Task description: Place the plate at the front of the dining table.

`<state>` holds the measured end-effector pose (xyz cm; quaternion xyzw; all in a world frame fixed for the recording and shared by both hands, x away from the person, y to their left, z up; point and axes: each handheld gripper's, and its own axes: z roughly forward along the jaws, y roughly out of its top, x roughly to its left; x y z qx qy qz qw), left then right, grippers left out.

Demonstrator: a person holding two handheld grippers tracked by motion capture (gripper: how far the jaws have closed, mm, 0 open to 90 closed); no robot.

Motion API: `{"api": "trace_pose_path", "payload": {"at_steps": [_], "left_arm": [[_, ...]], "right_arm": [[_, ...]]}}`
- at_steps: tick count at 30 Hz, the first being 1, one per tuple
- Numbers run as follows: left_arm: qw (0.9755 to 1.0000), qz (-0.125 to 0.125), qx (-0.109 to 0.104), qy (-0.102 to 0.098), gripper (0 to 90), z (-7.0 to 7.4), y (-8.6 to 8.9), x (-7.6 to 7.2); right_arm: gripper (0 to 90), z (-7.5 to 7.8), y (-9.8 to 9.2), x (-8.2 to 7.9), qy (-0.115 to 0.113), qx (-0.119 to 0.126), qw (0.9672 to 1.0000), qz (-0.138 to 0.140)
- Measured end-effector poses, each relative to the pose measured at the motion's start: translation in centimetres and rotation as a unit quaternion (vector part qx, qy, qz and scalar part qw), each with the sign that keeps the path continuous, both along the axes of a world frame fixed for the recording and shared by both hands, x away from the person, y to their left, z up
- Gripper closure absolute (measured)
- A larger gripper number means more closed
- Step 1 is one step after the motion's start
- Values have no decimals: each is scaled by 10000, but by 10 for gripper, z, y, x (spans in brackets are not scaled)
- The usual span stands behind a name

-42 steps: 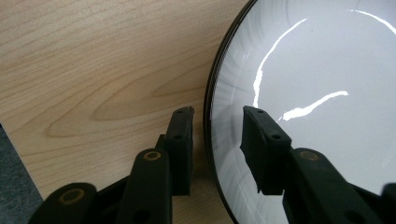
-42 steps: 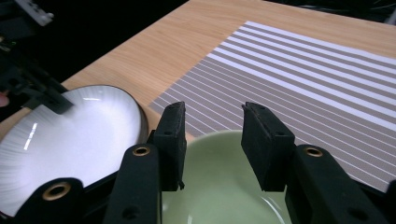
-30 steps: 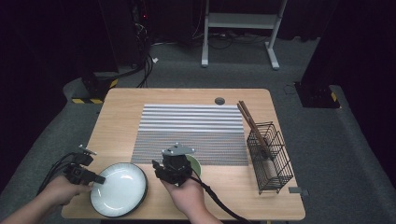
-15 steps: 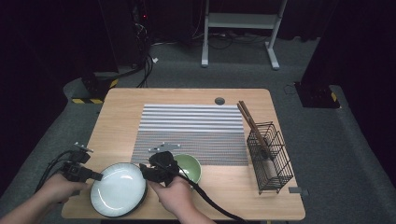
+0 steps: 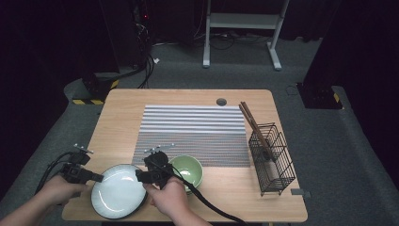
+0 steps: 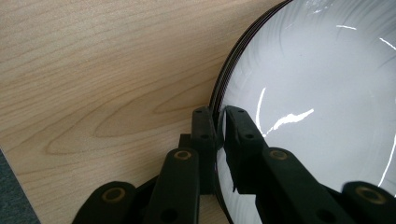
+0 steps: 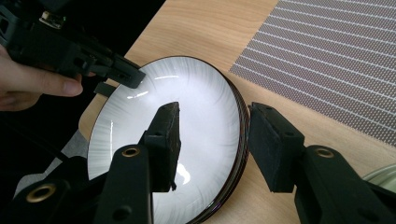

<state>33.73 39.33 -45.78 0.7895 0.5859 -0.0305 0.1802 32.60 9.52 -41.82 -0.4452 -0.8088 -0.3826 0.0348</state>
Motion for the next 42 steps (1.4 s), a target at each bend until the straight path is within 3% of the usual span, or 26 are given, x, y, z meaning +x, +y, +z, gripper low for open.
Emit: {"api": "trace_pose_path", "payload": {"at_steps": [11,38,42], "left_arm": [[9999,6,-119,-59,813,-2,4,-2],[9999,-82,-113,-51,813,-2,3,-1],[9999,-110,-91,-68,814,-2,4,-1]], "right_arm": [[472,-8,12,-3,293,-85,9995,80],[404,-26,30,-7,394,-411,9984,-60],[373,-29,31,-7,317,-497,9982,-57]]}}
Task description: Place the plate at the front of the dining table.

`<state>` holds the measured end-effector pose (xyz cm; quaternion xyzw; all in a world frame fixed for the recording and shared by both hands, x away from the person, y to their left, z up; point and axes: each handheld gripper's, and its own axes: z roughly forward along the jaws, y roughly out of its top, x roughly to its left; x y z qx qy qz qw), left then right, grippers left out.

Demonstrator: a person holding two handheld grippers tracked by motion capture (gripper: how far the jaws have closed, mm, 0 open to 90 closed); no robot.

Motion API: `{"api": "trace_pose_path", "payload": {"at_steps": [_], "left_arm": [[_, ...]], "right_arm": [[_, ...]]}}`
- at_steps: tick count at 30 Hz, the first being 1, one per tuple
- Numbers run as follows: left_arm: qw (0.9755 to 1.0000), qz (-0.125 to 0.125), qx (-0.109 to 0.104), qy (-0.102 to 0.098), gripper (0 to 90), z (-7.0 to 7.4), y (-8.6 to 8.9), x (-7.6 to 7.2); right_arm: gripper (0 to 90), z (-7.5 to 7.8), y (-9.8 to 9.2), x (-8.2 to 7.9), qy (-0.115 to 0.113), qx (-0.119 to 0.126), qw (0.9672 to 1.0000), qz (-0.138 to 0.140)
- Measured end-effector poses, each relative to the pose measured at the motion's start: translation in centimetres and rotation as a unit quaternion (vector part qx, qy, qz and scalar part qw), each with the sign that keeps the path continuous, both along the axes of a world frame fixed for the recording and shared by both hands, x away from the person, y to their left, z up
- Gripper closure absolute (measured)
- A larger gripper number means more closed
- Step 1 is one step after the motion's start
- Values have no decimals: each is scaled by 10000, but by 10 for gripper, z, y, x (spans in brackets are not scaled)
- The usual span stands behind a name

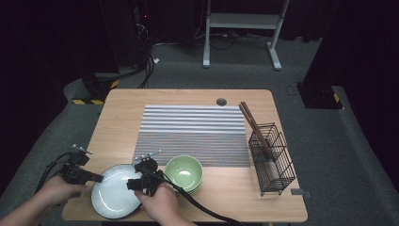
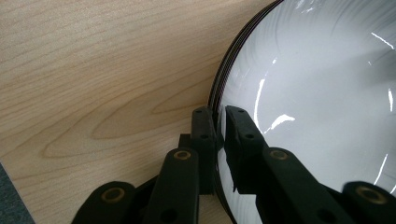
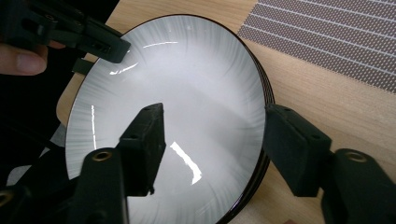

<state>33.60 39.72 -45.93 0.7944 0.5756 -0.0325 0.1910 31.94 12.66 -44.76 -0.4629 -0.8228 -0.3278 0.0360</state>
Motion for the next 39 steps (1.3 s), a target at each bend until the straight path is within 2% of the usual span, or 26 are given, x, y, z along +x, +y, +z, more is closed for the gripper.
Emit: {"api": "trace_pose_path", "payload": {"at_steps": [21,25,29,34,35,39], "left_arm": [[10000,-19,-44,1,817,0,0,0],[10000,-7,-57,-6,819,0,0,0],[10000,-46,23,-24,819,1,0,1],[10000,-67,32,-34,820,1,-1,1],[10000,-26,-37,-16,820,1,0,2],[10000,-65,-14,-30,821,1,-1,2]], "right_arm": [[365,-12,3,-4,92,-210,9997,5],[367,-14,3,-3,141,-187,9997,-10],[371,-13,2,-1,286,-112,9995,-125],[379,-13,3,-2,238,-142,9995,-149],[387,-13,2,-2,258,-122,9994,-178],[402,-13,1,2,409,-28,9988,-278]]}}
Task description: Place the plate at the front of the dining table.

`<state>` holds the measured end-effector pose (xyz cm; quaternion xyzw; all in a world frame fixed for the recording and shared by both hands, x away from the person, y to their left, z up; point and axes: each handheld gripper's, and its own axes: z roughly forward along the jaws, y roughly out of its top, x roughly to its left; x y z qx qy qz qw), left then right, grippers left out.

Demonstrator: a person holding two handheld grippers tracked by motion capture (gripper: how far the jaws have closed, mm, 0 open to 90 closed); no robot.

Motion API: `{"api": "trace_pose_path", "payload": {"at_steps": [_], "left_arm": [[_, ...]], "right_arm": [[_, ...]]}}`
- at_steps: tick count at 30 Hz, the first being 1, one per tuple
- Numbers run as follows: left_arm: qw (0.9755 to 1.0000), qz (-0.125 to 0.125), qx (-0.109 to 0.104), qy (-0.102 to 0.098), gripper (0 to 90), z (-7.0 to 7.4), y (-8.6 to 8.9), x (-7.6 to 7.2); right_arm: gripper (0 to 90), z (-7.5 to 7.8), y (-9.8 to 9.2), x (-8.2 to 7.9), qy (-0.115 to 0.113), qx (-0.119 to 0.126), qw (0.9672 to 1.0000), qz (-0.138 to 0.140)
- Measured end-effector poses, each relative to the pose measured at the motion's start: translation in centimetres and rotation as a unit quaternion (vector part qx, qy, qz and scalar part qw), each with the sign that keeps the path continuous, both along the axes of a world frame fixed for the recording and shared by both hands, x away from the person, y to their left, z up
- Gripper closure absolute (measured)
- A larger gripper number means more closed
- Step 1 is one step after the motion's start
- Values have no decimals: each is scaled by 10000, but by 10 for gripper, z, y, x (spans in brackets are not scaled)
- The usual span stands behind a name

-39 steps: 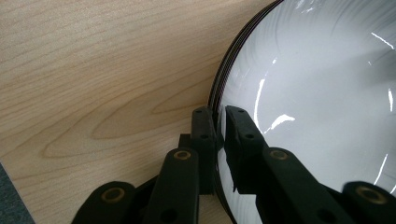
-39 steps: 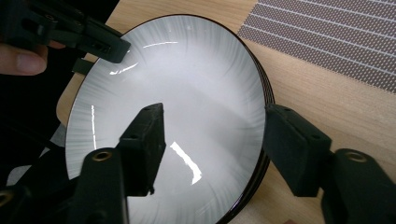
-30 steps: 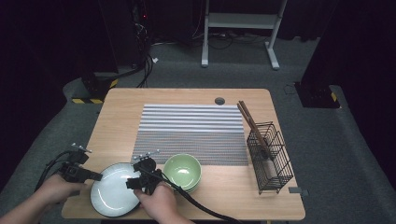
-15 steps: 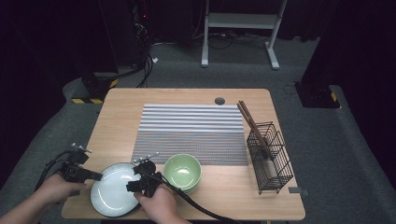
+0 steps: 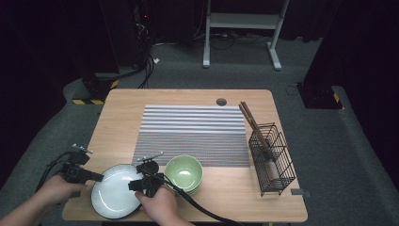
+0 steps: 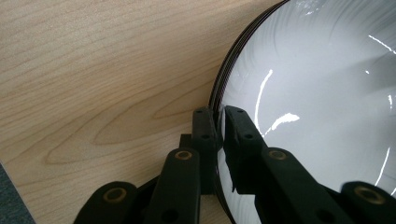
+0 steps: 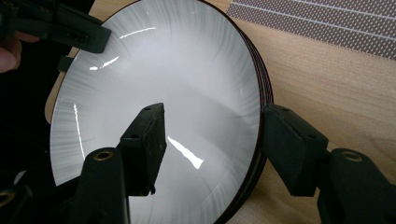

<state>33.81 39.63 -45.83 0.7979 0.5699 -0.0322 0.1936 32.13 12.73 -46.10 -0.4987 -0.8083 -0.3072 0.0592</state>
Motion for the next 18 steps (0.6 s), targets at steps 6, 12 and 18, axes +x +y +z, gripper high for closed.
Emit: {"api": "trace_pose_path", "payload": {"at_steps": [6,12,18], "left_arm": [[10000,23,-41,-31,826,0,0,1],[10000,-5,-33,-70,826,0,-1,2],[10000,15,-52,-74,823,0,0,2]], "right_arm": [[424,1,-1,2,103,77,9998,-132],[463,0,0,0,-39,-51,9999,-79],[478,-1,0,1,-55,2,9999,-130]]}}
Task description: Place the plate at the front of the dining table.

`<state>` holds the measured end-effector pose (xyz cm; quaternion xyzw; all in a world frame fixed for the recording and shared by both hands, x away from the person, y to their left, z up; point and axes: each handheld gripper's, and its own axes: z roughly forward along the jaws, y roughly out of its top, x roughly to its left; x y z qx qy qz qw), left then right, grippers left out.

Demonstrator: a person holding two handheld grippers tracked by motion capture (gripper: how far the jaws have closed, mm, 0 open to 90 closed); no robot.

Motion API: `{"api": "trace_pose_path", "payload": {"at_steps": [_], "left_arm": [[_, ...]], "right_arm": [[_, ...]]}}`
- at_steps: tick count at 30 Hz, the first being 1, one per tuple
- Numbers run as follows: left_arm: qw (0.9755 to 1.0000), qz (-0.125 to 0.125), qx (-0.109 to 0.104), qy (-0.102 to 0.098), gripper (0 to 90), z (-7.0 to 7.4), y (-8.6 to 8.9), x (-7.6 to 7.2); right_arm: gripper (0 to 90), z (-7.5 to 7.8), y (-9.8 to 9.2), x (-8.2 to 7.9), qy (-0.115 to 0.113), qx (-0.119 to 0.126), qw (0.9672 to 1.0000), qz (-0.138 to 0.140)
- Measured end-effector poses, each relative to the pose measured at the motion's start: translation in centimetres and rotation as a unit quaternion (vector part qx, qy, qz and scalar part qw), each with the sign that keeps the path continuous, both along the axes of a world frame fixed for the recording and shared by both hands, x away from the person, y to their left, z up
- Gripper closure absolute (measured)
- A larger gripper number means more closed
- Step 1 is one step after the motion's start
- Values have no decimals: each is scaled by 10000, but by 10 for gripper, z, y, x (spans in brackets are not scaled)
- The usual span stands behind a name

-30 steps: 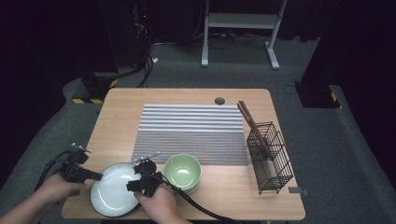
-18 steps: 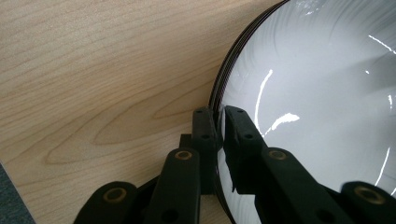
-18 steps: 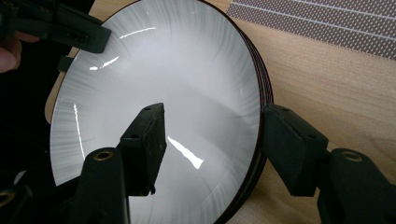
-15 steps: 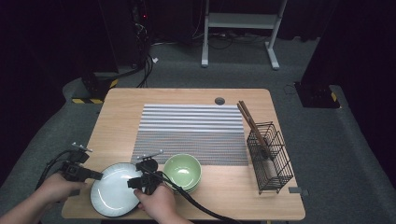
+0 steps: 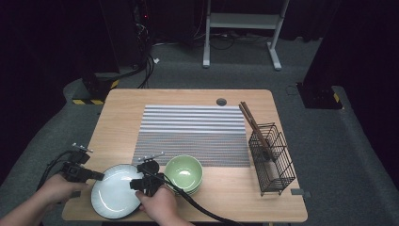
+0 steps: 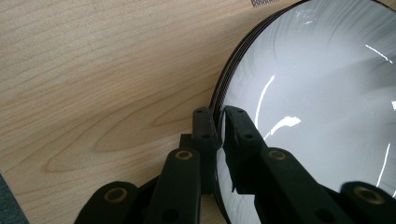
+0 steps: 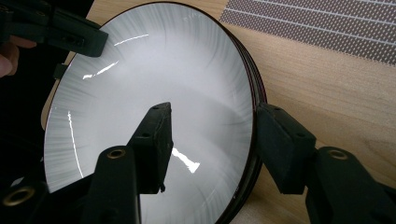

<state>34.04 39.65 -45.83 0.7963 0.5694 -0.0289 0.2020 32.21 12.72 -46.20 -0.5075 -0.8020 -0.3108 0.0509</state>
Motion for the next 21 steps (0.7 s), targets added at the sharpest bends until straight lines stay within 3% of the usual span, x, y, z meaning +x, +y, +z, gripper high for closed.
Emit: {"api": "trace_pose_path", "payload": {"at_steps": [9,12,21], "left_arm": [[10000,4,-85,-16,813,-1,0,0],[10000,-32,-36,-43,814,0,-1,0],[10000,-29,-27,-44,816,0,0,1]], "right_arm": [[512,-2,0,-3,-74,71,9999,-67],[526,-3,-1,2,121,197,9996,-169],[532,-3,1,5,77,191,9997,-155]]}}
